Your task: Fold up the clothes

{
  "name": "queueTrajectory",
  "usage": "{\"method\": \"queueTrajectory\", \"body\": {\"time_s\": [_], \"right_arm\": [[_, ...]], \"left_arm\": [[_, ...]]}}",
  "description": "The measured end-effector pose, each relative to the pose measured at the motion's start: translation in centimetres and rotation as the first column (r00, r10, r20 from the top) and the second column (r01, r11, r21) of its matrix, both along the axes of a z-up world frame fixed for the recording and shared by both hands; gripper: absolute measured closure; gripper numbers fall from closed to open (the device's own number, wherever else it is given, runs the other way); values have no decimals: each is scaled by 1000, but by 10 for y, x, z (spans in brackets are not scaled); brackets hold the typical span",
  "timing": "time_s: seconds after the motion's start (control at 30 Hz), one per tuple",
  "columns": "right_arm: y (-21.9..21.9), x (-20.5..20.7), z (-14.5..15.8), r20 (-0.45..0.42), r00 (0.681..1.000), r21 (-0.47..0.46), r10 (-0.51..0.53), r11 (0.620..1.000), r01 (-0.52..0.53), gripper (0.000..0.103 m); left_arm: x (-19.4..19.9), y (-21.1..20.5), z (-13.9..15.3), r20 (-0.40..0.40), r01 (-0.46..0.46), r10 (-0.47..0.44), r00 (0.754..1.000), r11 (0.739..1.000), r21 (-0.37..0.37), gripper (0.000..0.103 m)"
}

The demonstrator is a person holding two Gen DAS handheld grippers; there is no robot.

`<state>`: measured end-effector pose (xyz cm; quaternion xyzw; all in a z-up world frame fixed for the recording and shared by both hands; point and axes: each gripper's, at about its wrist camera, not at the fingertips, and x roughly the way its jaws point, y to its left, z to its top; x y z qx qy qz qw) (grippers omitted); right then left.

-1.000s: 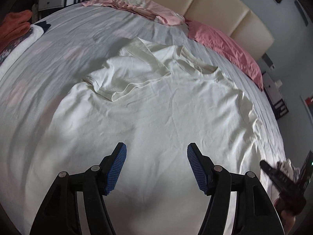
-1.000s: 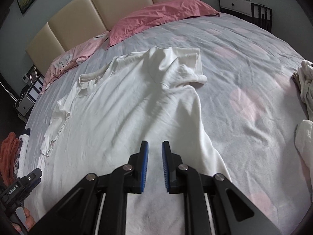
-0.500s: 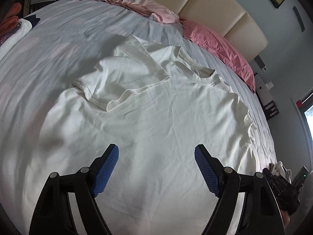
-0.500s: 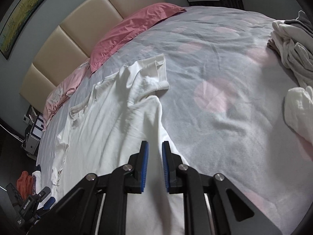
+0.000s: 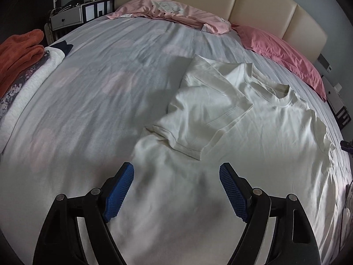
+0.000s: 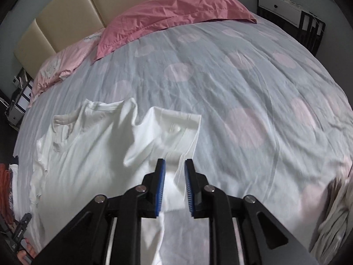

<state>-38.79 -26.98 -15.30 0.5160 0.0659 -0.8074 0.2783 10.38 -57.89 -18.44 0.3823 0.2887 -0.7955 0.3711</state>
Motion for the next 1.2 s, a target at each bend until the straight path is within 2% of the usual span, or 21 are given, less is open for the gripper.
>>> {"method": "queueTrajectory", "body": {"time_s": [0.17,0.33,0.43,0.5,0.53,0.57,0.63,0.73,0.77,0.9,0.97,1.07,1.2], "right_arm": [[-13,-51,-21,-13,998,3,-62,998,62,76],[-31,-78,-39,-17,1000,44,-17,999,18,73],[-33,-80,-54,27,1000,32,-7,999,6,73],[-30,-77,-61,53,999,2,-8,1000,8,74],[-29,-73,-62,36,999,10,-10,1000,9,83],[-29,-70,-62,16,1000,28,-11,1000,10,94],[-25,-68,-57,-26,999,62,-38,997,39,98],[-11,-72,-46,-78,988,91,-131,986,138,99],[-6,-74,-43,-78,985,90,-156,983,162,99],[-4,-77,-43,6,992,103,-129,987,127,93],[3,-72,-35,2,989,93,-145,985,144,83],[19,-61,-21,23,986,43,-167,985,166,83],[42,-34,-16,98,984,-17,-150,988,152,83]], "left_arm": [[6,-10,-4,-43,-28,29,999,999,26,22],[0,-12,-8,-57,-30,31,998,999,31,22],[-6,-12,-14,-45,-28,29,999,999,39,22],[-7,-11,-16,-37,-21,23,999,999,37,22],[-8,-10,-17,-34,-18,19,999,999,35,22],[-9,-9,-17,-30,-14,15,999,999,32,22],[-9,-7,-17,-29,-8,8,1000,1000,30,22],[-6,-6,-14,-47,-6,8,999,999,34,22],[-5,-6,-12,-53,-8,10,999,999,36,22],[-3,-8,-10,-74,-15,18,997,999,47,22],[-4,-7,-11,-75,-10,14,997,998,54,22],[-7,-4,-12,-73,2,2,997,998,56,22],[-9,-1,-11,-76,21,-16,997,998,60,22]]}}
